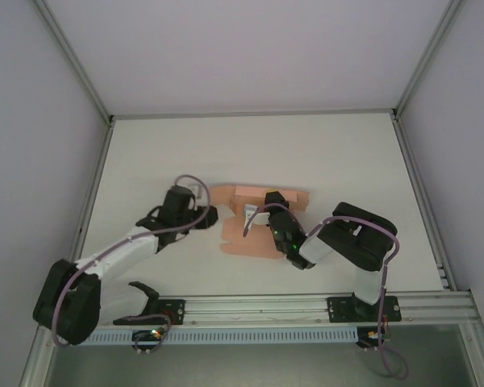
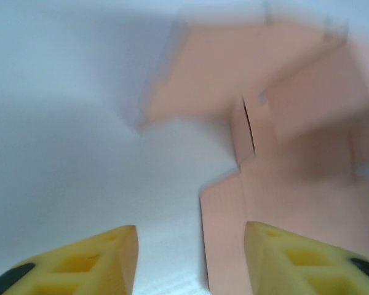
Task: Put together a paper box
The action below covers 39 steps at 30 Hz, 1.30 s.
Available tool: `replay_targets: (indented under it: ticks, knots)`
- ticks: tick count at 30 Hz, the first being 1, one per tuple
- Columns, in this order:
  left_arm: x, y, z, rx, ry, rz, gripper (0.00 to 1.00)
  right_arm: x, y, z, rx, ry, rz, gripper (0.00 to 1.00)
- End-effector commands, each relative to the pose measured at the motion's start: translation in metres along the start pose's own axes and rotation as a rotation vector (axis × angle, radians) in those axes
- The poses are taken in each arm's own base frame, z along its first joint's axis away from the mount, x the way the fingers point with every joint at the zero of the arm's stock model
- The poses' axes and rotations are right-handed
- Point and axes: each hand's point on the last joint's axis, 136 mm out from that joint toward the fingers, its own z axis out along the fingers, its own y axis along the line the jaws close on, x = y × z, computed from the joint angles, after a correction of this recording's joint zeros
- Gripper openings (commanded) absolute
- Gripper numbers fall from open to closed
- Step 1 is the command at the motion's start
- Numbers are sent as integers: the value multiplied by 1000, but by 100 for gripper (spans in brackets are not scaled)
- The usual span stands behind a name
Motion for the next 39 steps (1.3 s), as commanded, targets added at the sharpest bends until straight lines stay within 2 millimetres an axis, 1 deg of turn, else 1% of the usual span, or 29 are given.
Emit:
replay_targets:
  ticks: [1,4,6,7,9,11,12,15,17,19,21,22,25,27,28,30,35,39]
  knots:
    - [-30,34,-18,-104,-23,-72,64,-6,3,0,-24,-17,-57,0]
    - [-60,51,-15,-117,-27,-127,73,-10,-2,1,-15,-30,-49,0]
    - [-74,61,-4,-139,-18,-140,73,-11,-5,2,-16,-32,-46,0]
    - [-82,63,5,-129,-9,-141,72,-11,-5,3,-20,-33,-46,0]
    - [-88,56,23,-68,21,-130,70,-12,-6,3,-22,-39,-37,0]
    - [-89,42,41,17,56,-101,68,-11,-6,3,-23,-35,-32,0]
    - [-87,34,49,51,76,-77,68,-11,-7,3,-21,-33,-27,0]
    - [-76,12,69,145,145,-22,53,-9,-7,4,-21,-22,-18,0]
    - [-63,-6,77,207,189,23,46,-8,-8,4,-19,-16,-14,0]
    - [-52,-23,78,275,206,62,41,-5,-9,4,-14,-9,-9,0]
    - [-44,-36,74,329,207,87,37,-4,-9,3,-17,-9,-4,0]
    - [-39,-39,72,344,210,94,37,-3,-8,3,-21,-7,0,0]
    - [-26,-44,68,347,221,117,33,-3,-5,2,-42,-9,7,0]
    - [-18,-45,64,347,223,148,33,-2,-6,2,-43,-9,17,0]
    - [-7,-53,63,350,234,186,33,-2,-6,2,-42,-8,19,0]
    - [1,-54,63,335,228,232,33,-2,-7,2,-41,-10,18,0]
    - [13,-57,66,331,216,268,33,-3,0,2,-65,-12,16,0]
    - [15,-54,67,309,169,297,36,-3,-1,3,-59,-13,13,0]
